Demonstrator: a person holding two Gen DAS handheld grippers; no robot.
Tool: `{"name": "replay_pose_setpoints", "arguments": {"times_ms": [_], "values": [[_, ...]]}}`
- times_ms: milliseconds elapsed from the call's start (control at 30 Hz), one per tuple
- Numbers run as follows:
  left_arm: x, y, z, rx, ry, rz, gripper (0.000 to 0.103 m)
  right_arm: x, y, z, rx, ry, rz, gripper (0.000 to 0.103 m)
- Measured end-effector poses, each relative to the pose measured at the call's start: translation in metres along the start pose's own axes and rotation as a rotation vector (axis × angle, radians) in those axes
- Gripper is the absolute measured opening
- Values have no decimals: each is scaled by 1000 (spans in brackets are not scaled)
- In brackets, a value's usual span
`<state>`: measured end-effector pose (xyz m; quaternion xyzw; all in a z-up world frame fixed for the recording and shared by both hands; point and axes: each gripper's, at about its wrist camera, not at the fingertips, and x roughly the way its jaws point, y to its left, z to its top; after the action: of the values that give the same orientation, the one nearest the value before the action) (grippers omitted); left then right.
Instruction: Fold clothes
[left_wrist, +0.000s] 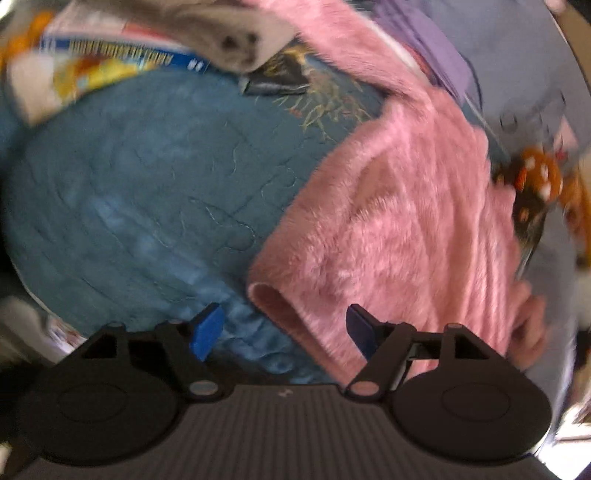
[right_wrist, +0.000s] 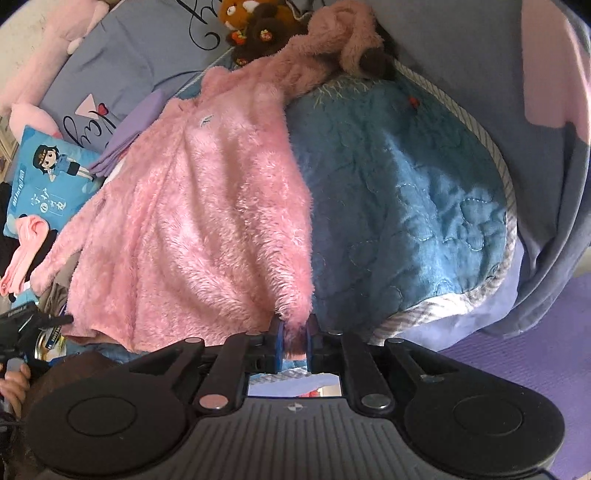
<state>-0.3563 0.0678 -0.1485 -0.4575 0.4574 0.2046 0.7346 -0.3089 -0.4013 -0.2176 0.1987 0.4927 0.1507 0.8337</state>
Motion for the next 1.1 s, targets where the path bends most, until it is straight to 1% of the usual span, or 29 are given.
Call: {"name": "replay_pose_setpoints", "arguments": {"times_ms": [67, 133, 267, 333, 400, 433, 500, 533, 567, 700, 767, 833, 900, 1100], "values": [[5, 5, 4, -57, 3, -12, 77, 1, 1, 1, -1, 2, -1, 14], [8, 7, 6, -98, 3, 32, 77, 2, 2, 1, -2, 6, -1, 14], [9, 16, 6, -163, -11, -23, 75, 4, 4, 2, -2, 14, -1, 15], [8, 25, 6, -238, -15, -81, 69, 6, 4, 2, -3, 17, -1, 15], [10, 35, 10, -305, -10, -146, 57, 7, 5, 3, -3, 21, -1, 16], [10, 39, 11, -329, -8, -175, 54, 8, 5, 3, -3, 23, -1, 17], [10, 43, 13, -355, -5, -213, 46, 8, 4, 2, -3, 27, -1, 17], [10, 45, 13, -368, 1, -230, 46, 9, 4, 2, -1, 29, -1, 17], [9, 45, 13, -369, 6, -238, 46, 8, 4, 2, 0, 30, 0, 17], [-8, 43, 12, -311, -5, -193, 46, 8, 3, 2, 2, 29, 4, 17], [-16, 44, 11, -291, -6, -188, 46, 9, 3, 2, 4, 32, 3, 18], [-20, 42, 11, -302, 1, -217, 46, 9, 4, 2, 4, 33, 6, 18], [-18, 41, 13, -316, 13, -243, 46, 10, 5, 2, 4, 34, 9, 18], [8, 28, 16, -303, 25, -185, 45, 7, 6, 4, 7, 24, 15, 19]]}}
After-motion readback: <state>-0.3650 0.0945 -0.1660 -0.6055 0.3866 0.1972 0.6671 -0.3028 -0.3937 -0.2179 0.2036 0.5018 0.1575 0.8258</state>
